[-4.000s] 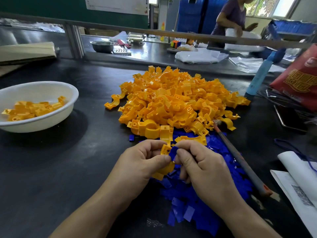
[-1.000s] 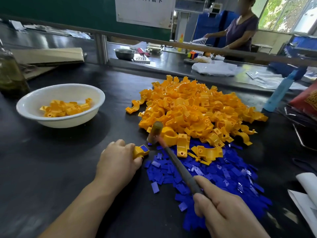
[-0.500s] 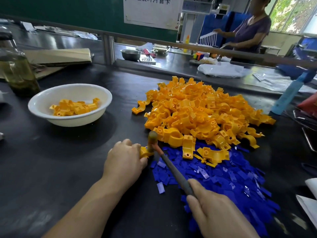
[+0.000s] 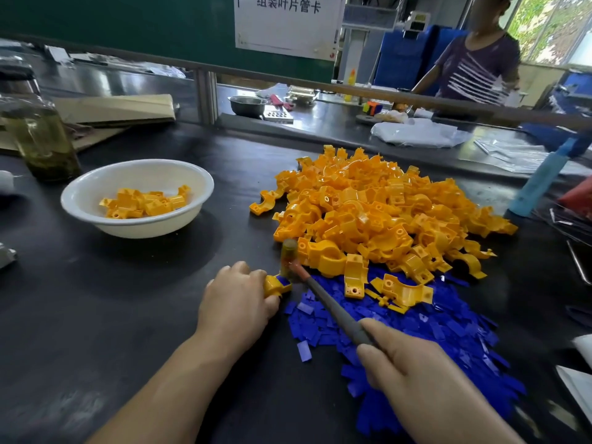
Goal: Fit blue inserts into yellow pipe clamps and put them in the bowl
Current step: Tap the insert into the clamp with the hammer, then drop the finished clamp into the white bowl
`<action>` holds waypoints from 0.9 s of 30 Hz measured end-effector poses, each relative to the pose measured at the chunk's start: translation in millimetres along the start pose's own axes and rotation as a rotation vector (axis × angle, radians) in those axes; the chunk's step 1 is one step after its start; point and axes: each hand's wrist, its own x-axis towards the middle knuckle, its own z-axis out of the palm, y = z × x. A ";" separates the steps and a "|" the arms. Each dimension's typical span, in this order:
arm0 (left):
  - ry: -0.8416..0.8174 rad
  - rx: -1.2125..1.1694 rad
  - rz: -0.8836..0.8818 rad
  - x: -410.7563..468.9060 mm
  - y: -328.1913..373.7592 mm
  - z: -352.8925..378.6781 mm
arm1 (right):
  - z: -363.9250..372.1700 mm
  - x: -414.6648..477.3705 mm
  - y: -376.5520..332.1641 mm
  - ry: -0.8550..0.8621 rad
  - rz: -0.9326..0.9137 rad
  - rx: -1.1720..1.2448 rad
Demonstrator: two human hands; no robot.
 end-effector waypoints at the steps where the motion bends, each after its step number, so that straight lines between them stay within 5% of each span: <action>1: 0.004 0.002 0.000 0.3 -0.4 0.4 | -4.1 -4.8 2.5 0.027 0.003 0.042; 7: 0.018 0.005 -0.005 -0.1 -1.0 2.5 | -20.1 -36.2 40.6 0.504 0.070 0.005; 10: -0.041 -0.081 -0.068 -1.1 -2.5 -3.9 | -25.9 -38.4 104.5 0.549 0.214 -0.099; 13: -0.122 -0.719 -0.312 4.5 -8.3 -26.8 | -17.5 -50.9 172.7 0.728 0.322 -0.277; 16: 0.002 -1.347 -0.446 27.3 -24.7 -60.1 | -1.3 -51.7 183.9 0.742 0.371 -0.380; 19: 0.123 -1.504 -0.494 62.8 -46.9 -89.7 | 2.3 -47.0 160.0 0.758 0.381 -0.266; 27: 0.131 -1.931 -0.663 125.9 -107.0 -95.2 | 1.6 -46.9 140.4 0.796 0.357 -0.505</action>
